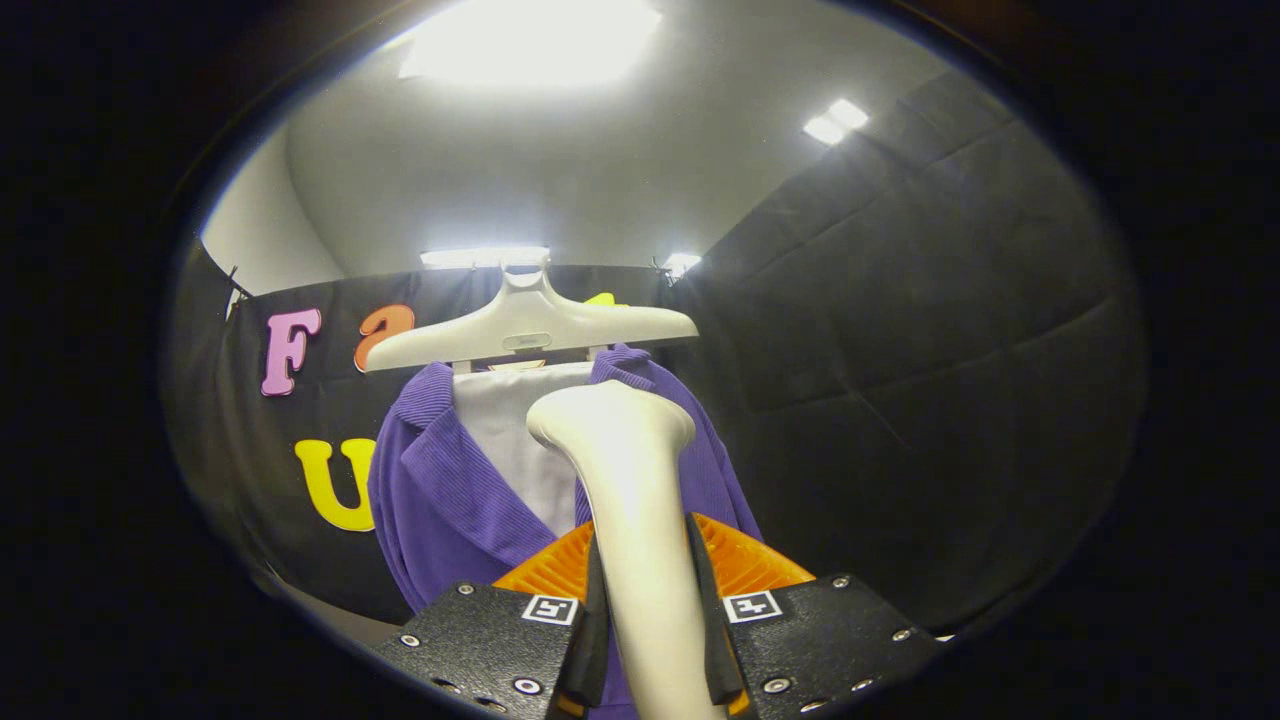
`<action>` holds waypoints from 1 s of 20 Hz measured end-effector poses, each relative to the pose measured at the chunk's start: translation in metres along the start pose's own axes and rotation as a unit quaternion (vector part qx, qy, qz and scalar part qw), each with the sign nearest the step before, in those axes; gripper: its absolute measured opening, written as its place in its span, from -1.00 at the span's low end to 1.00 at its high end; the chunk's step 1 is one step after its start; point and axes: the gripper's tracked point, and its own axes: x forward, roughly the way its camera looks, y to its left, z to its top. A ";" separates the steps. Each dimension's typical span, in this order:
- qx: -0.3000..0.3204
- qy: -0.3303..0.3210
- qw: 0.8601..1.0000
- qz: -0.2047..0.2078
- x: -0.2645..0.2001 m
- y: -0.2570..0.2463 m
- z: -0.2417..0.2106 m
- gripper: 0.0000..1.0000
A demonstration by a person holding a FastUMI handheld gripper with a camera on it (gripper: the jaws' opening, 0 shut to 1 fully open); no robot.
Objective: Iron the clothes twice with a garment steamer, once on the left side and once on the right side.
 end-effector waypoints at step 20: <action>-0.050 0.127 0.991 0.000 0.004 -0.047 -0.132 -0.23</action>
